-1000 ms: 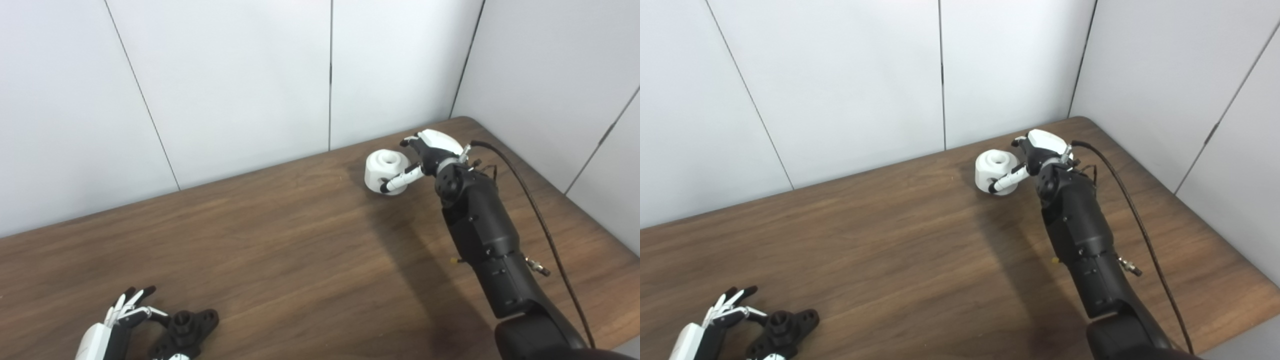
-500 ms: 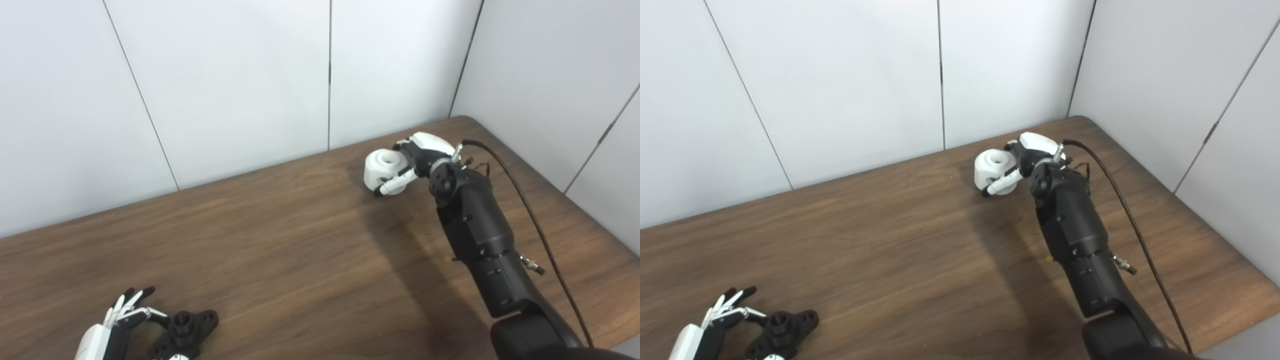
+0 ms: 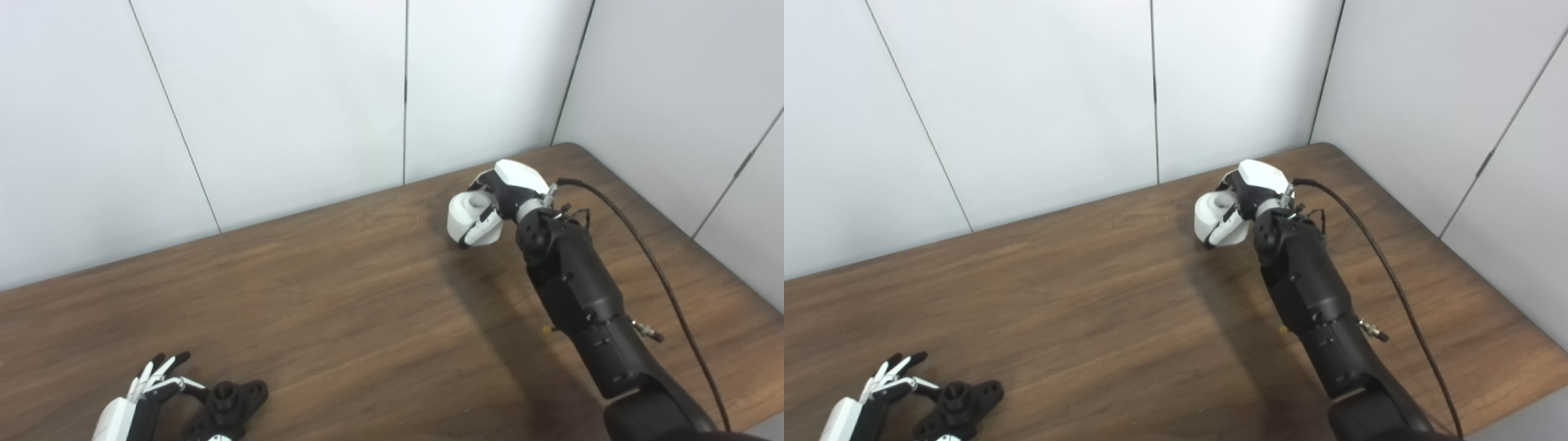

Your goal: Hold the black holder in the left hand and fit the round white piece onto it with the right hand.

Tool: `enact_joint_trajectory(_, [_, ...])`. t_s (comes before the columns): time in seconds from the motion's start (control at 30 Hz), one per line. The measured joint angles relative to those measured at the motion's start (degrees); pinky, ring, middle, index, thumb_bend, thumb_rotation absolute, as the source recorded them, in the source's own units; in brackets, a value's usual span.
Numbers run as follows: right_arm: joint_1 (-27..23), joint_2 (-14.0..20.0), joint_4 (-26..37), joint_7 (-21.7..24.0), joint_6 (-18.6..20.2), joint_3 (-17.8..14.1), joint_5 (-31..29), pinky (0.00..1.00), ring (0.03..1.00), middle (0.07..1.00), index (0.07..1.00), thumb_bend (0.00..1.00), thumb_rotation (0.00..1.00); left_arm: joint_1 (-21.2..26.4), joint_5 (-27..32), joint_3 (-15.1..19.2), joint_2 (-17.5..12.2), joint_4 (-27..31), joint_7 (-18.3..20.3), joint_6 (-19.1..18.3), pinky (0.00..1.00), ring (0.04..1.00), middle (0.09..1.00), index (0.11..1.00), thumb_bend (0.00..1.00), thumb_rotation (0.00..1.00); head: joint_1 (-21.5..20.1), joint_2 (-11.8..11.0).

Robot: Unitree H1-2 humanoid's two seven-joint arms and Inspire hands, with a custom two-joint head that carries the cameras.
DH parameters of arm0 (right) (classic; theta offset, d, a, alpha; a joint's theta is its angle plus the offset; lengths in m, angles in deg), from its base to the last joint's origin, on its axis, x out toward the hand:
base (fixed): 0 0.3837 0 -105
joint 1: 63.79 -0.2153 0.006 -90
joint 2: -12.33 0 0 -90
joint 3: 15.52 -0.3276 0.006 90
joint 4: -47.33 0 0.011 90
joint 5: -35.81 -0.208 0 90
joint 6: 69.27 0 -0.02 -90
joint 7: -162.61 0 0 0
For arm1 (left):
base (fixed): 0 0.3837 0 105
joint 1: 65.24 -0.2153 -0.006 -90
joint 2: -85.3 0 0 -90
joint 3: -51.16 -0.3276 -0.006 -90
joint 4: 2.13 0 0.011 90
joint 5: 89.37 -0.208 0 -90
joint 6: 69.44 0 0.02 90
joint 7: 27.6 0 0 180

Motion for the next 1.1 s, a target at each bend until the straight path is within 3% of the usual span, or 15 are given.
enact_joint_trajectory(0.2, [0.14, 1.45, -0.08, -1.96, 0.51, 2.34, -3.07, 0.74, 0.748, 0.703, 0.479, 0.52, 0.13, 0.00, 0.00, 0.00, 0.00, 0.00, 0.01, -0.01, 1.00, 1.000, 0.904, 0.482, 0.52, 0.04, 0.00, 0.17])
enact_joint_trajectory(0.3, [0.20, 1.80, -0.04, -2.23, 0.65, 2.91, -3.86, 0.66, 0.689, 0.664, 0.481, 0.52, 0.13, 0.00, 0.00, 0.01, 0.00, 0.00, 0.01, -0.02, 1.00, 1.000, 0.903, 0.482, 0.52, 0.03, 0.00, 0.18])
enact_joint_trajectory(0.33, [0.24, 1.83, -0.04, -2.23, 0.69, 3.05, -3.99, 0.58, 0.614, 0.613, 0.483, 0.52, 0.13, 0.00, 0.00, 0.01, 0.00, 0.00, 0.01, -0.02, 1.00, 1.000, 0.903, 0.482, 0.52, 0.03, 0.00, 0.18])
enact_joint_trajectory(0.5, [0.32, 1.92, 0.11, -2.24, 0.74, 3.60, -4.72, 0.46, 0.524, 0.552, 0.481, 0.52, 0.13, 0.00, -0.01, 0.00, -0.01, 0.01, 0.06, -0.07, 1.00, 1.000, 0.904, 0.482, 0.52, 0.03, 0.00, 0.18])
enact_joint_trajectory(0.57, [0.80, 1.92, 1.40, -2.00, 0.78, 3.67, -4.70, 0.42, 0.489, 0.526, 0.460, 0.52, 0.03, 0.01, 0.00, 0.00, 0.00, 0.01, 0.05, -0.06, 1.00, 1.000, 0.903, 0.482, 0.52, 0.03, 0.09, 0.18])
enact_joint_trajectory(0.7, [1.31, 2.26, 3.77, -1.52, 0.78, 4.40, -4.79, 0.42, 0.509, 0.531, 0.448, 0.52, 0.00, 0.05, -0.05, -0.03, -0.01, 0.00, 0.06, -0.13, 1.00, 1.000, 0.903, 0.482, 0.52, 0.03, 0.17, 0.09])
enact_joint_trajectory(0.87, [1.82, 2.31, 7.71, 2.26, 0.82, 4.33, -4.45, 0.39, 0.477, 0.518, 0.460, 0.52, 0.00, 0.11, -0.37, -0.11, -0.01, 0.00, 0.08, -0.24, 1.00, 1.000, 0.902, 0.482, 0.52, 0.04, 0.35, 0.00])
enact_joint_trajectory(0.97, [1.81, 2.30, 10.10, 5.04, 0.83, 4.25, -4.64, 0.23, 0.304, 0.420, 0.504, 0.52, 0.00, 0.19, -1.23, -0.29, 0.00, 0.00, 0.16, -0.47, 1.00, 1.000, 0.902, 0.482, 0.52, 0.04, 1.05, 0.09])
enact_joint_trajectory(1.0, [1.82, 2.31, 11.12, 6.21, 0.83, 4.31, -4.86, 0.22, 0.286, 0.407, 0.509, 0.52, 0.00, 0.26, -1.48, -0.39, 0.00, 0.00, 0.24, -0.80, 1.00, 1.000, 0.901, 0.482, 0.52, 0.04, 1.40, 0.09])
enact_joint_trajectory(1.03, [1.79, 2.31, 12.28, 7.10, 0.82, 4.53, -5.19, 0.21, 0.280, 0.403, 0.511, 0.52, 0.00, 0.31, -1.71, -0.47, 0.00, 0.00, 0.27, -1.19, 1.00, 1.000, 0.901, 0.482, 0.52, 0.04, 1.41, 0.09])
enact_joint_trajectory(1.1, [1.68, 2.32, 14.28, 9.55, 0.85, 4.96, -5.18, 0.31, 0.396, 0.488, 0.463, 0.52, 0.00, 0.53, -2.14, -0.78, 0.05, 0.01, 0.37, -1.96, 1.00, 1.000, 0.900, 0.482, 0.52, 0.04, 2.11, 0.09])
